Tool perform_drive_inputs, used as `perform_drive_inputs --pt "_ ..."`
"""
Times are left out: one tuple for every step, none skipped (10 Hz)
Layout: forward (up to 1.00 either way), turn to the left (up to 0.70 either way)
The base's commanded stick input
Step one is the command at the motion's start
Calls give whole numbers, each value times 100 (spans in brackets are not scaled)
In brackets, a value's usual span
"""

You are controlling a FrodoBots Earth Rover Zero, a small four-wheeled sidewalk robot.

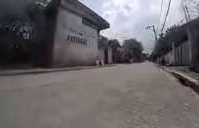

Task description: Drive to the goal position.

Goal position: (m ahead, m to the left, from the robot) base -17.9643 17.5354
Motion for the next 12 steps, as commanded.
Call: perform_drive_inputs --pt "0 100" --pt "0 98" --pt "0 95" --pt "0 91" --pt "0 91" --pt "0 92" --pt "0 93" --pt "0 94" --pt "0 94" --pt "0 94" --pt "0 93" --pt "0 93"
